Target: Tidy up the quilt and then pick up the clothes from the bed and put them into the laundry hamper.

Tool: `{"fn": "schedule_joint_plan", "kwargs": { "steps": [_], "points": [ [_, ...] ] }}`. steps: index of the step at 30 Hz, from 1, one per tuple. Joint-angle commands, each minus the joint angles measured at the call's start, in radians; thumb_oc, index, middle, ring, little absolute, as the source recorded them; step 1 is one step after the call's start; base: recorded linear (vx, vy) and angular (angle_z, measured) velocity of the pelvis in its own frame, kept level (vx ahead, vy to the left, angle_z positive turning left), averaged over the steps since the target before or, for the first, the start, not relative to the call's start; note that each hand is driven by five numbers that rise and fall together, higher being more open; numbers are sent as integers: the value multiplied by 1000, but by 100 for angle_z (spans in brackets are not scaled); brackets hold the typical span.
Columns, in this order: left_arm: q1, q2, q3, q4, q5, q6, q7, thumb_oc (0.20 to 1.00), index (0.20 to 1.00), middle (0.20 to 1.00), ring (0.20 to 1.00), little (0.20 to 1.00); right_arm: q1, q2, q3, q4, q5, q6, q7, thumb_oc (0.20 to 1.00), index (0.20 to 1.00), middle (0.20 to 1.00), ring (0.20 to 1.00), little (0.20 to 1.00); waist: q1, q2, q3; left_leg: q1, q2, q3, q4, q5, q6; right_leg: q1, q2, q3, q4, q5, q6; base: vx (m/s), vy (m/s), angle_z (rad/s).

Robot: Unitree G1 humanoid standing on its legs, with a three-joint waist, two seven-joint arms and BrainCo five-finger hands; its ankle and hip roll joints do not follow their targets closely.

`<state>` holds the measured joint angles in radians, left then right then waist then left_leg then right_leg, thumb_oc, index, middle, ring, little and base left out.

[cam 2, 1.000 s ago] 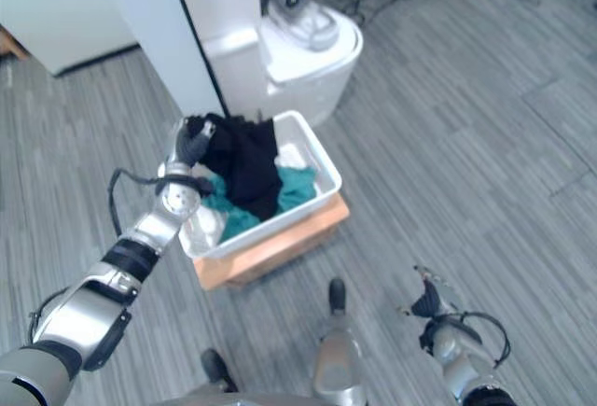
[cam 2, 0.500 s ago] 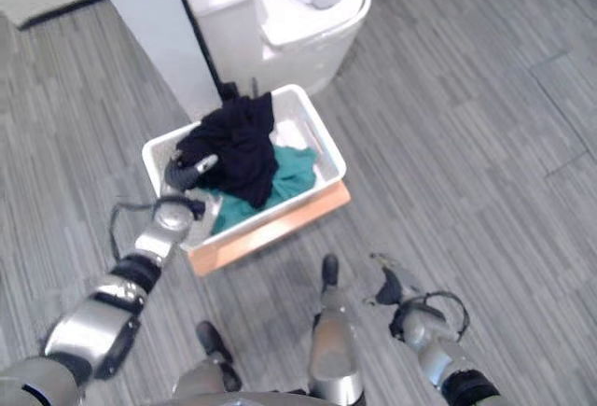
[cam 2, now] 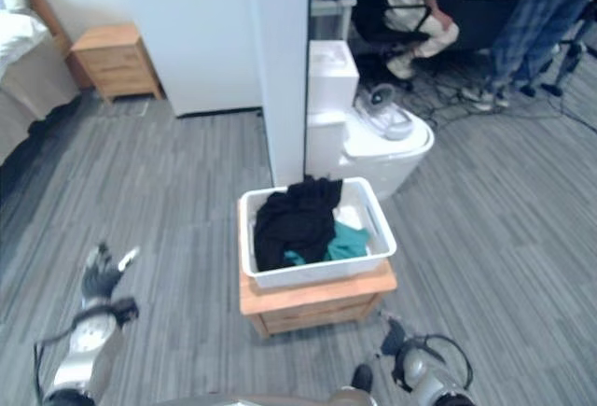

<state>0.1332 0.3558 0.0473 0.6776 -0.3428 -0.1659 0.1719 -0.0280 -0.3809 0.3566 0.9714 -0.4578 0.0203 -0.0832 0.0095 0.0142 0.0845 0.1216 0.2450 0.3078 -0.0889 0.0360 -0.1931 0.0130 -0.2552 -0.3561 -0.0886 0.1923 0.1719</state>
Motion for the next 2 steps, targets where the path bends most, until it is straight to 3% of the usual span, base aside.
{"fn": "schedule_joint_plan", "kwargs": {
  "steps": [1, 2],
  "points": [
    [-70, -33, 23, 247, -10, 37, -60, 1000, 1000, 1000, 1000, 1000, -85, 54, -51, 135, 115, 16, 5, 1000, 1000, 1000, 1000, 1000, 17, -28, 32, 7, -44, -31, 2, 2, 10, 74, -23, -19, 16, -120, 69, 37, 66, 18],
    [-77, -51, 44, 383, -14, 63, -72, 1000, 1000, 1000, 1000, 1000, -91, 77, -82, 187, 170, 26, 11, 1000, 1000, 1000, 1000, 1000, 19, -31, 26, 11, -50, -32, 2, -2, 14, 78, -25, -21, 17, -119, 70, 67, 99, 25]
  ]
}}
